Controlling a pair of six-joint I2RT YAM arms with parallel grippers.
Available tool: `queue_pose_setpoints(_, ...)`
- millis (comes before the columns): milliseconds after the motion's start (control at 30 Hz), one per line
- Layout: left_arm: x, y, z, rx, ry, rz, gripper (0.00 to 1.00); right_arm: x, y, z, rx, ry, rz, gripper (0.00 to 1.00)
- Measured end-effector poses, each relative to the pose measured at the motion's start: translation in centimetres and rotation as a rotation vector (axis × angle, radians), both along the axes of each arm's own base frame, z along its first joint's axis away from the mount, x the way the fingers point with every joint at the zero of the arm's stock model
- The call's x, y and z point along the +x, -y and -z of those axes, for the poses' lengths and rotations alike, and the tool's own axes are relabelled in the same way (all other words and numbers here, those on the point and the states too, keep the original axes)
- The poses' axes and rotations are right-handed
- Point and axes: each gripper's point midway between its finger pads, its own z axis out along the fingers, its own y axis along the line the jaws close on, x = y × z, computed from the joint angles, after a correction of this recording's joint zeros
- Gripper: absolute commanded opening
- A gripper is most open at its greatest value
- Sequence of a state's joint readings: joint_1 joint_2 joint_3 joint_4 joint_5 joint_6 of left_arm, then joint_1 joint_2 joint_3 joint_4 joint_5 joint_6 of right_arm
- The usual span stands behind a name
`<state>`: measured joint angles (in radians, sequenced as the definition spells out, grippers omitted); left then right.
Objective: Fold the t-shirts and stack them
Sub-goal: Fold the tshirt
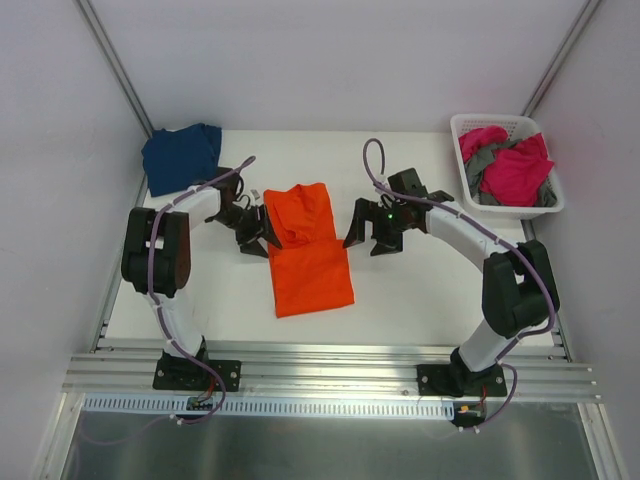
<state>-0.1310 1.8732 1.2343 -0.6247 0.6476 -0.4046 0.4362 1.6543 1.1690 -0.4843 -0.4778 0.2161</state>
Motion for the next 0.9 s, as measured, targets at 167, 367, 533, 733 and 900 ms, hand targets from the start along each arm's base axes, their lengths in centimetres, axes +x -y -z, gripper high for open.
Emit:
queue_pose_setpoints(167,-0.2,0.0,1.3,0.002,-0.041,0.000,0.50,1.0,-0.2,-0.7,0.011,0.022,0.008,0.98)
queue_pose_setpoints(367,-0.2,0.1,2.6,0.005,-0.081,0.000,0.49,1.4,0.2,-0.7,0.012,0.025,0.022,0.98)
queue_pose_setpoints(533,0.1,0.3,3.1,0.004,-0.092,0.003,0.48,1.7,0.5,-0.7,0.012,0.023,0.033,0.99)
queue_pose_setpoints(733,0.4,0.9,2.9,-0.014,-0.088,0.014,0.46,1.9,0.5,0.2,0.003,-0.001,0.040,0.99)
queue_pose_setpoints(900,0.4,1.0,2.8,-0.021,-0.090,0.013,0.38,2.2,0.3,0.6,0.000,-0.010,0.041,0.99)
